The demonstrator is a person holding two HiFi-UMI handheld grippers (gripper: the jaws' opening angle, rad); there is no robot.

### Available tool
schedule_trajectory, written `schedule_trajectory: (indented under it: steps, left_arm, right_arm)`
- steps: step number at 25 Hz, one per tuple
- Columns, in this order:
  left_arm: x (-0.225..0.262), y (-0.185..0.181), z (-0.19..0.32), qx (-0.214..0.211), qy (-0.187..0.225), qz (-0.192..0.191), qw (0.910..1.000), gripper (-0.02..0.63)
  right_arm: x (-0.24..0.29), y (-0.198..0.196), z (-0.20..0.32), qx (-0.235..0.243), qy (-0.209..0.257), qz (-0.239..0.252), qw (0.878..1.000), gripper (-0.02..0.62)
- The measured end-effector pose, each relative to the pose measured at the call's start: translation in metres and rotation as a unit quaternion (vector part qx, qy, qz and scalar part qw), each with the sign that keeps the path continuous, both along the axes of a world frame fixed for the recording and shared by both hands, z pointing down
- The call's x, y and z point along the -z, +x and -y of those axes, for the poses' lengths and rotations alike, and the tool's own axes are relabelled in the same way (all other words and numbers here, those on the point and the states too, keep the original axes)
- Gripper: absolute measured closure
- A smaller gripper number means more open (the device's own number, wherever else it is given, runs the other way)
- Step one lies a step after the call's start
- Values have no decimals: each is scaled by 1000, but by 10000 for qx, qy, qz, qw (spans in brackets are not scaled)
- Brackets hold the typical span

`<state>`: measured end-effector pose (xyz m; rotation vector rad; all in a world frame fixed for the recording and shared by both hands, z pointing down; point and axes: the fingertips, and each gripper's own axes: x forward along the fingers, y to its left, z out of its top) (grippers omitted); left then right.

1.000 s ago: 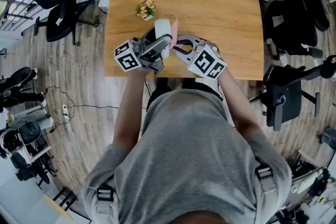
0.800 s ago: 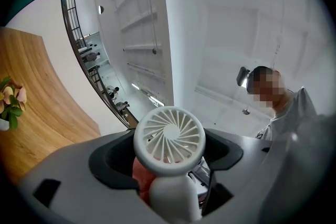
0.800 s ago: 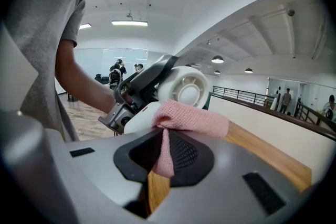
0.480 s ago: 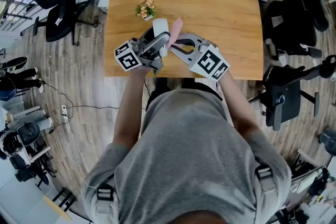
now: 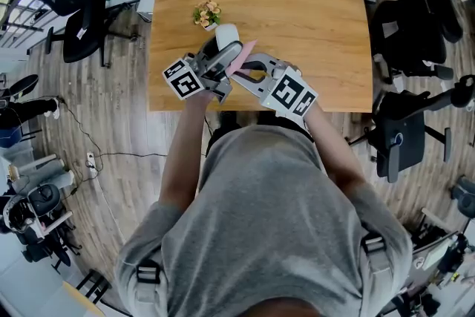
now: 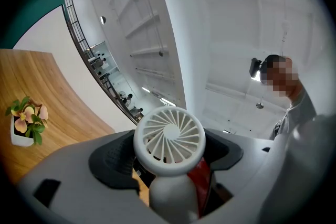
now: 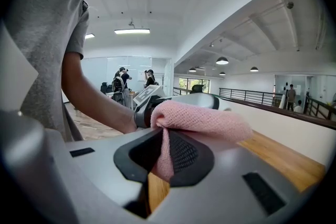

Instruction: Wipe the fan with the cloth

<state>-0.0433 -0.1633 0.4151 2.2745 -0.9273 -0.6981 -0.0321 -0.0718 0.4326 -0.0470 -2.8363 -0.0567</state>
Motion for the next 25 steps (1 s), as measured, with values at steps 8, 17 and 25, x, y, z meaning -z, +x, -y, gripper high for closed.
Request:
schedule_trajectory:
  steps: [8, 17, 25]
  left_arm:
    - [4, -18, 5, 26, 1, -180, 9998, 216]
    - [10, -34, 7, -155, 112, -142, 9997, 216]
    - [13, -46, 0, -477, 156, -332, 9982, 216]
  right_arm:
    - [-10, -14, -11, 38, -58, -79, 9999, 557]
    - [-26, -22, -11, -130, -285, -181, 9993, 557]
    - [-46, -30, -4, -420, -26, -625, 9972, 557]
